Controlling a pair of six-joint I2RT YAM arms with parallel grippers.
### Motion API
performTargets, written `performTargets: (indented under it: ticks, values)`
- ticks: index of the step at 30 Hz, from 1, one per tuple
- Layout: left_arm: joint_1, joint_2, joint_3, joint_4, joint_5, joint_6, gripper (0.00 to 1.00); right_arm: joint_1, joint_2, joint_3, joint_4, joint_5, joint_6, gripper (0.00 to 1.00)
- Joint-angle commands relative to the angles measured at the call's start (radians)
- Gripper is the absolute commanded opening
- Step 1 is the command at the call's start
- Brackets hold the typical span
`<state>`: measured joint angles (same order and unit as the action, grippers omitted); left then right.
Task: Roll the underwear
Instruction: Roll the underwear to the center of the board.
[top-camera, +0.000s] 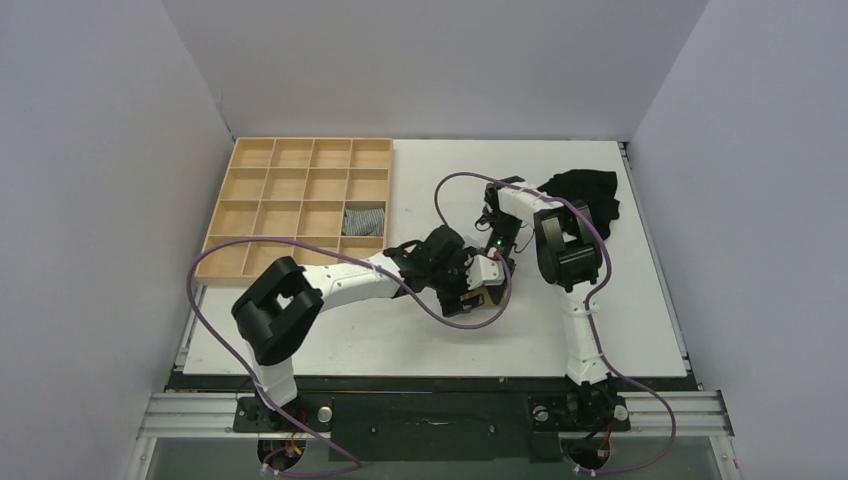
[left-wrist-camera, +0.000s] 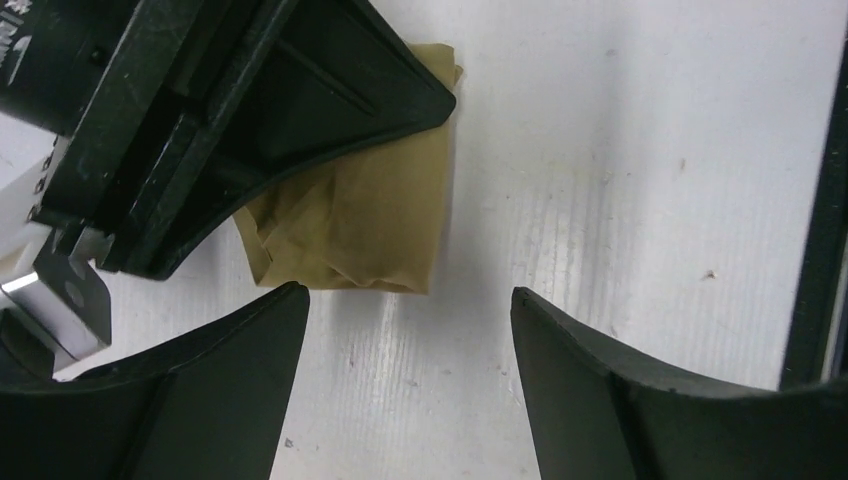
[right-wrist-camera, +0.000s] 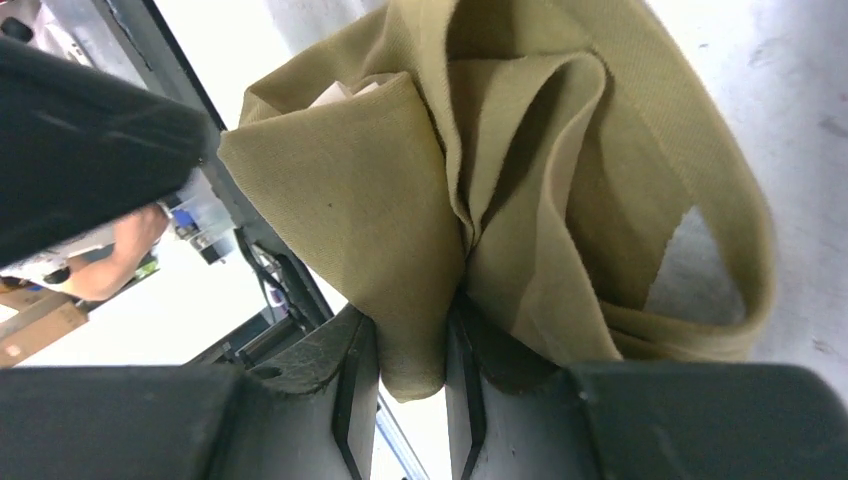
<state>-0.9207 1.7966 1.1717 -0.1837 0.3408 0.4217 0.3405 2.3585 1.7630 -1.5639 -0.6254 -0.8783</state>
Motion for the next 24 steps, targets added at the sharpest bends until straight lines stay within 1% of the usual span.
performTargets:
  ticks: [1,8,18,20,22,24]
  values:
    - [-0.026,0.056,0.069,0.058,-0.067,0.071,0.72,0.008,0.073,0.037,0.036,0.047,-0.061,0.09]
    - [-0.053,0.13,0.106,0.08,-0.113,0.103,0.73,0.01,0.091,0.066,0.014,0.041,-0.064,0.09]
    - [-0.083,0.194,0.148,0.073,-0.122,0.098,0.72,0.011,0.097,0.067,0.01,0.042,-0.064,0.09]
    - [-0.089,0.206,0.158,0.067,-0.127,0.093,0.69,0.011,0.097,0.066,0.009,0.041,-0.064,0.09]
    - [-0.091,0.217,0.167,0.057,-0.129,0.088,0.63,0.011,0.096,0.065,0.01,0.041,-0.065,0.09]
    - [-0.09,0.225,0.17,0.054,-0.128,0.082,0.55,0.011,0.096,0.064,0.01,0.041,-0.065,0.09]
